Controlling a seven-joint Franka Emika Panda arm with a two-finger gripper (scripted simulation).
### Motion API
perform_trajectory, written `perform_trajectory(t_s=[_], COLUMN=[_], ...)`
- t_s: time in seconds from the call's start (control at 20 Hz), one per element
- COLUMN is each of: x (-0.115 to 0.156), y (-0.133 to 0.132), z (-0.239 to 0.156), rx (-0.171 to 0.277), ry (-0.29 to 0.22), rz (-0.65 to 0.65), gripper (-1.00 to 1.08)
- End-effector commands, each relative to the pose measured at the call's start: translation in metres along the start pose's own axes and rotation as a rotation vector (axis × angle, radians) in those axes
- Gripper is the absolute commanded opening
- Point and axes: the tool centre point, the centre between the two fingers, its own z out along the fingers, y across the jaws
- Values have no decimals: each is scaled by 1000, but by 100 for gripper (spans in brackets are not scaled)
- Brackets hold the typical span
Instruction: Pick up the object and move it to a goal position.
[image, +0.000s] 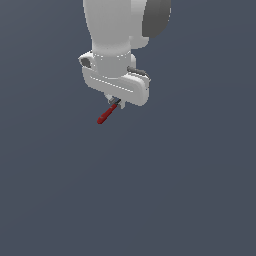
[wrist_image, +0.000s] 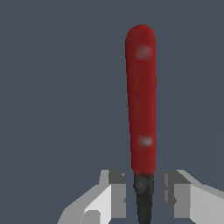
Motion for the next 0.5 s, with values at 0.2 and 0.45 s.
perform_trajectory(t_s=[0.2, 0.45], x=[-22, -33], y=[3, 3], z=[-62, -94], rx=[-1, -1], ry=[0, 0], rz=[0, 0], gripper=[-100, -100])
